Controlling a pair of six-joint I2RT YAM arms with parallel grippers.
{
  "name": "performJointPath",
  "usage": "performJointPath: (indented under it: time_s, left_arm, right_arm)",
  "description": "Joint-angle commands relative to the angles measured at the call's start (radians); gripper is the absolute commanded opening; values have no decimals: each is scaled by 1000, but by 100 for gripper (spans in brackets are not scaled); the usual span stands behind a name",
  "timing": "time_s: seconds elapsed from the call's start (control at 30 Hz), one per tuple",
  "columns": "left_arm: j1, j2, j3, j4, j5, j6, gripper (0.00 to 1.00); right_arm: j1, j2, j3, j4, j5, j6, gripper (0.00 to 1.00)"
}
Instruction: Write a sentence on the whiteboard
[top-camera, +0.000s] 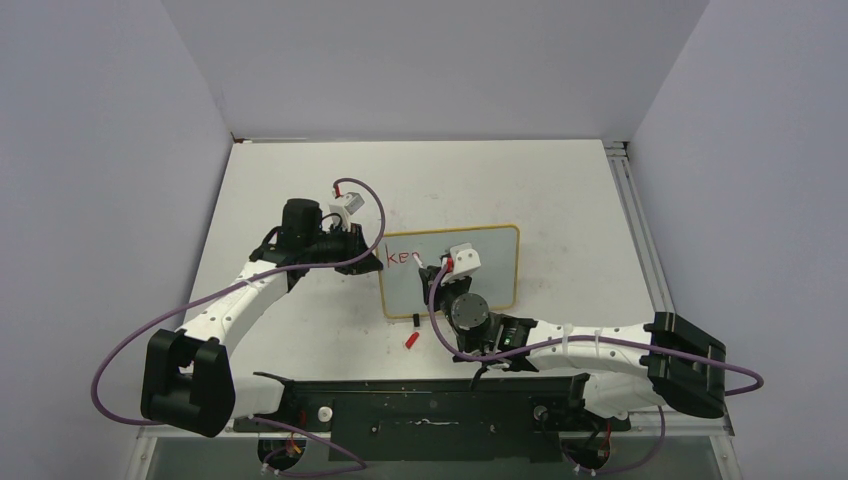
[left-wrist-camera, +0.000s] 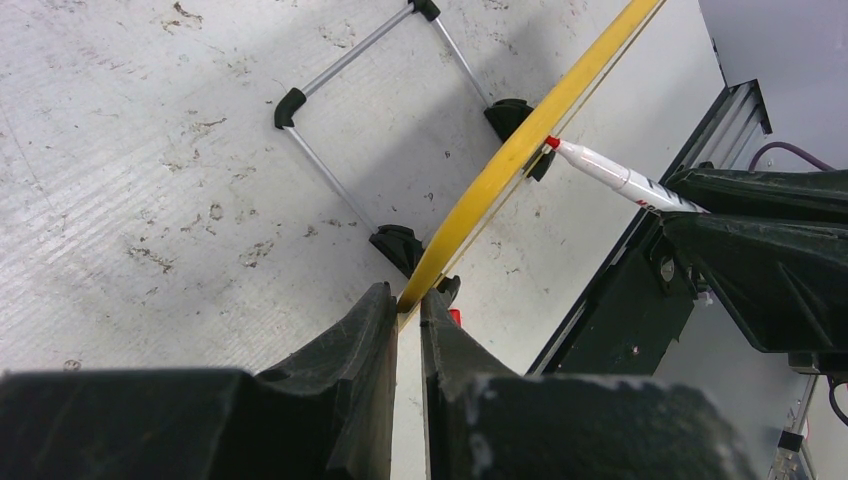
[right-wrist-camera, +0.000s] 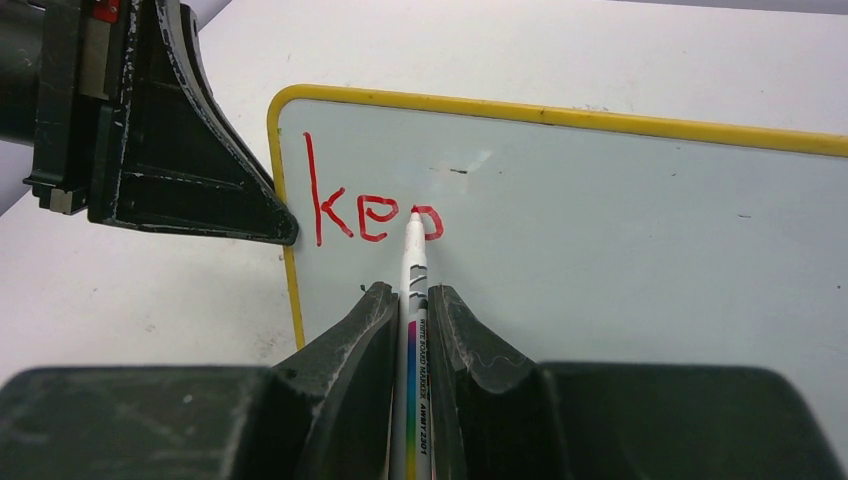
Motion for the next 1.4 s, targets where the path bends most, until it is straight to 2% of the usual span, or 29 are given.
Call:
performJointPath:
  time_s: [0.0,0.83,1.37]
  left_arm:
    - [-6,-34,35,15,30,-9,0]
    - [-6,-40,33,15,27,-8,0]
    - [-7,-42,33,15,25,-8,0]
  right_arm:
    - [7,10,-6,-5,5,30,5]
    - [28,-1,-44,-48,19,76,5]
    - [32,-32,-52,-64,82,76,5]
